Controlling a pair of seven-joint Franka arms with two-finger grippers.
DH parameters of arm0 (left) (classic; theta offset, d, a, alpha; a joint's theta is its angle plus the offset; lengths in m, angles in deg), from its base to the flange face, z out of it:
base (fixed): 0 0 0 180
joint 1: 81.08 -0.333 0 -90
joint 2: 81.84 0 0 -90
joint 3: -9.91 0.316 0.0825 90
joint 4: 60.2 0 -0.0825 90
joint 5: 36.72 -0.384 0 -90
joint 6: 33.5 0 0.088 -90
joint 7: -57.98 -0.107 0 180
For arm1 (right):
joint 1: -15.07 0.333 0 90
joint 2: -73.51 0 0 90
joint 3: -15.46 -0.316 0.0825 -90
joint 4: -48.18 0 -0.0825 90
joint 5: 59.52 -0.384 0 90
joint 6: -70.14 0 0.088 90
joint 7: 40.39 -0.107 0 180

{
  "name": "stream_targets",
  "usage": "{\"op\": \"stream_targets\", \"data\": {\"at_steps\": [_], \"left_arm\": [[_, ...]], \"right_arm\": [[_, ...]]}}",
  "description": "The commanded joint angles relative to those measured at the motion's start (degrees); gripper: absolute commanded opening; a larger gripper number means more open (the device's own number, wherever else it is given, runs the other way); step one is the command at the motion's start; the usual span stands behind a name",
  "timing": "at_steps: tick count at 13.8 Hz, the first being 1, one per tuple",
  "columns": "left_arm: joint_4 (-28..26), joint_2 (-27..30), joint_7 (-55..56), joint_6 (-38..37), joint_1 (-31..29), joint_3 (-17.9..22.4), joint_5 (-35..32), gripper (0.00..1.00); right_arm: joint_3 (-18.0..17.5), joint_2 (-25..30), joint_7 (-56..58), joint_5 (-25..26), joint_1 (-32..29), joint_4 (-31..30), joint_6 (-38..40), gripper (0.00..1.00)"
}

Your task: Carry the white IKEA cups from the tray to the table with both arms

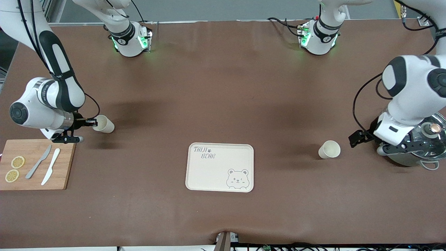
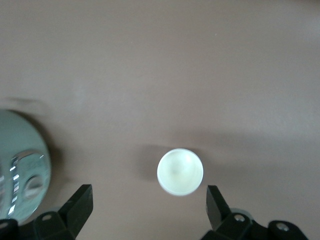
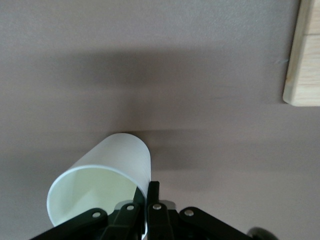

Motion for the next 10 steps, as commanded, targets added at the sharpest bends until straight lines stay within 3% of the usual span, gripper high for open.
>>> {"op": "stream_targets", "data": {"at_steps": [1,2,5,8,10], "left_arm": [[3.6,3.0,-0.6,-9.5,-0.5,-0.4,-1.2,1.0],[5.7,3.9,-0.7,-14.0,-0.4,-0.5,-1.2,1.0],[13.0,4.2,-0.6,-25.6,-0.3,-0.6,-1.4,1.0],[16.3,4.4,-1.7,-32.5,-0.5,-0.1,-1.6,1.0],[17.5,4.5,-3.6,-35.4,-1.6,0.0,-1.6,1.0]], "right_arm": [[-1.1,-0.5,0.3,0.9,-1.2,0.0,-0.3,0.29],[-1.1,-0.9,0.2,0.8,-1.3,0.4,-0.1,0.99],[-1.2,-0.6,0.1,0.6,-1.3,4.3,4.3,1.0],[-1.2,-1.3,0.5,0.9,0.0,16.7,17.1,1.0],[-1.3,-1.5,0.3,0.5,0.8,21.9,20.3,1.0]]}}
